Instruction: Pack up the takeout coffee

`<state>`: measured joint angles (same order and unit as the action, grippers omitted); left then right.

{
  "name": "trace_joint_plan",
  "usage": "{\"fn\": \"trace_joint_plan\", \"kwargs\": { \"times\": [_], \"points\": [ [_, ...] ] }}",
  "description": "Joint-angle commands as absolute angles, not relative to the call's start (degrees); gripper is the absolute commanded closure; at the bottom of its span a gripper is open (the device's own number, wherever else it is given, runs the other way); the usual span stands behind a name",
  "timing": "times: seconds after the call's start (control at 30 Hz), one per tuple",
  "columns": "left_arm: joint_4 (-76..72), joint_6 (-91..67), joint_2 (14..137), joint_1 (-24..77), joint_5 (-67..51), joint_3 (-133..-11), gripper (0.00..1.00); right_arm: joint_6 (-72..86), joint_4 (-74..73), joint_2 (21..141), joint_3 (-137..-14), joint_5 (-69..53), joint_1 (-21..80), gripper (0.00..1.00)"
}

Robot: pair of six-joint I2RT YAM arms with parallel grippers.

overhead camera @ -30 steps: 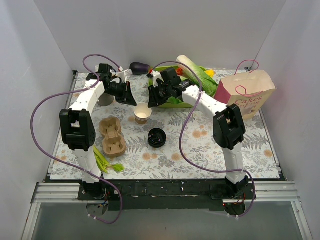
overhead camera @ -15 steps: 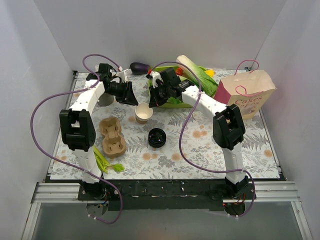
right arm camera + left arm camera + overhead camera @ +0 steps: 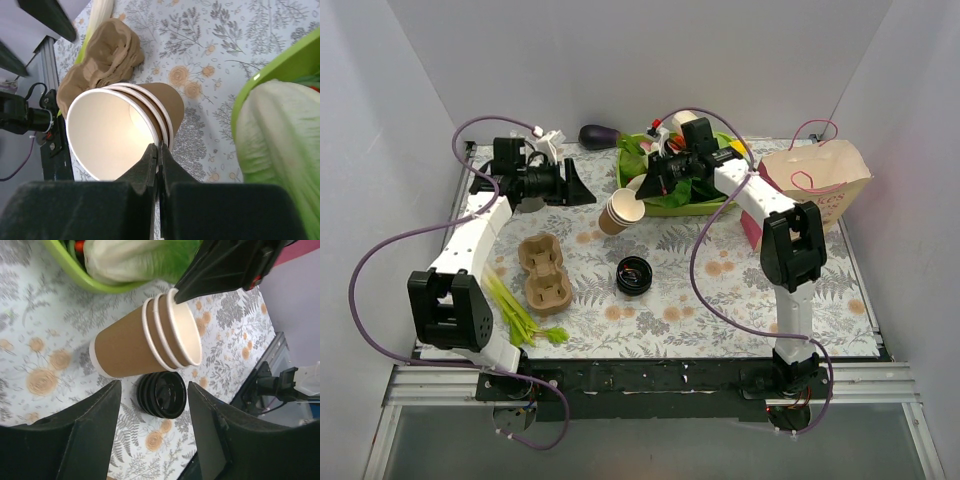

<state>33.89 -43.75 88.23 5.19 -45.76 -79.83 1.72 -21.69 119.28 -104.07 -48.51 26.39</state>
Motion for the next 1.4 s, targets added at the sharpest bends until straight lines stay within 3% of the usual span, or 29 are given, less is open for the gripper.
{"fn": "trace_joint_plan", "kwargs": {
  "times": [0.0, 0.4, 0.83, 1.1, 1.37],
  "points": [
    [29.88, -47.81, 89.47, 5.1, -49.38, -74.8, 0.46, 1.85, -19.51, 117.33, -104.85, -54.23, 28.3, 0.99],
    [27.25, -49.31, 92.37, 5.19, -56.25, -73.47, 0.45, 2.28, -19.78, 118.48, -105.65, -52.21, 28.3, 0.99],
    [31.46, -45.71, 92.02, 5.01, -43.16, -75.59, 0.45, -3.33, -25.3, 112.34, -107.23, -47.64, 27.34, 0.99],
    [35.15, -40.61, 92.72, 5.01, -37.44, -75.94, 0.42, -15.01, -38.04, 101.79, -95.9, -36.95, 19.52, 0.99],
    [32.17, -43.68, 99.29, 5.54, -31.92, -79.27, 0.4, -27.24, -44.39, 91.76, -78.78, -27.78, 19.34, 0.99]
  ]
}}
